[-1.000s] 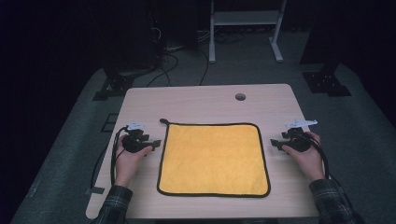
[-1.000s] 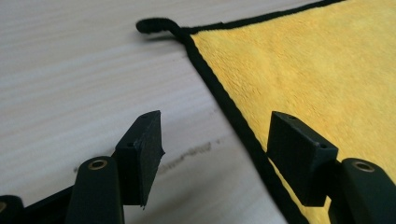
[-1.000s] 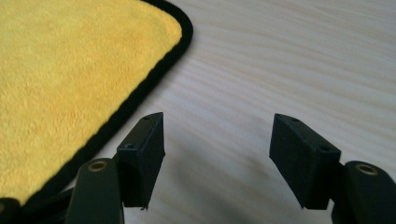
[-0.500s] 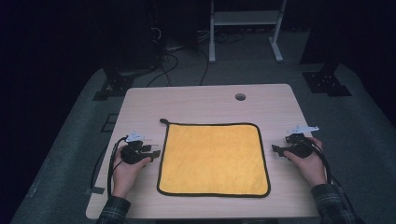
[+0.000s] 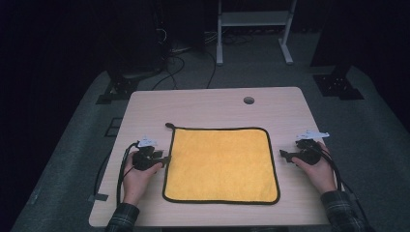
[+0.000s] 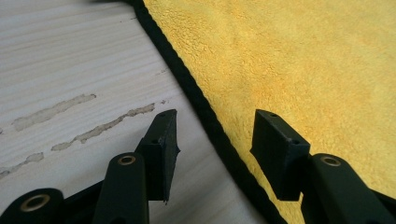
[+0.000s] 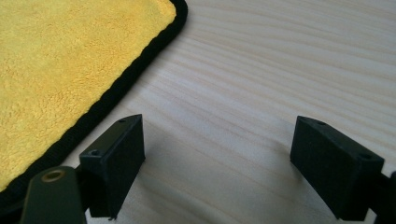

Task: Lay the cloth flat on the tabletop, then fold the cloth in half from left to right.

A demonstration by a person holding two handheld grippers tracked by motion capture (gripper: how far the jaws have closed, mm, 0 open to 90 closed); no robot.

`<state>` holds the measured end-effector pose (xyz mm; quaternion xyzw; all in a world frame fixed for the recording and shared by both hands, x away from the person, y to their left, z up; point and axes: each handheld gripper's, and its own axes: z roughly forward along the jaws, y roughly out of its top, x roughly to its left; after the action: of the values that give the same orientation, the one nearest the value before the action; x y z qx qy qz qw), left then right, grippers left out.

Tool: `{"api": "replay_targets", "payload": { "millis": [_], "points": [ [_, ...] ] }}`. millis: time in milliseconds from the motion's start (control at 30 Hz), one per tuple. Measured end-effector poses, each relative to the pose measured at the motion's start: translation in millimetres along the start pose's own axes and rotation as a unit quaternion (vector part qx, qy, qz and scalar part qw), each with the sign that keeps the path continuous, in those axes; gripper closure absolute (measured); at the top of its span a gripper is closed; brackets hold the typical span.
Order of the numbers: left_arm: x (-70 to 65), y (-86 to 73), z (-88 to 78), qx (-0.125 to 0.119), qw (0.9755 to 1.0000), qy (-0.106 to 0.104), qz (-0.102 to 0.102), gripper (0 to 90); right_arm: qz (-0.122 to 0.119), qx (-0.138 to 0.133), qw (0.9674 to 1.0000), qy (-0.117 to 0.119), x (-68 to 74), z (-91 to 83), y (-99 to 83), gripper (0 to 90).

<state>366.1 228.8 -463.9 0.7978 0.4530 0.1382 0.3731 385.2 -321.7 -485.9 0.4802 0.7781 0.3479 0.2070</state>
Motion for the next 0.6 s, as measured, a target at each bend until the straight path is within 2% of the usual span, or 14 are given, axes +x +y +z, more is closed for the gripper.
{"api": "replay_targets", "payload": {
  "millis": [267, 367, 600],
  "points": [
    [-3.7, -2.3, 8.1, 0.009, 0.9999, 0.001, 0.012, 52.7, 0.0, 0.0, 1.0, 0.0, 0.0, 0.2, 0.2, 16.4],
    [-5.1, -2.7, 9.0, 0.004, 0.9998, 0.004, 0.017, 53.9, -0.001, 0.0, 1.0, 0.0, -0.1, 0.5, 0.4, 16.4],
    [-10.7, -5.6, 10.5, -0.006, 0.9994, 0.016, 0.03, 69.4, -0.001, 0.0, 1.0, -0.001, 0.1, 0.6, 0.5, 16.4]
  ]
}}
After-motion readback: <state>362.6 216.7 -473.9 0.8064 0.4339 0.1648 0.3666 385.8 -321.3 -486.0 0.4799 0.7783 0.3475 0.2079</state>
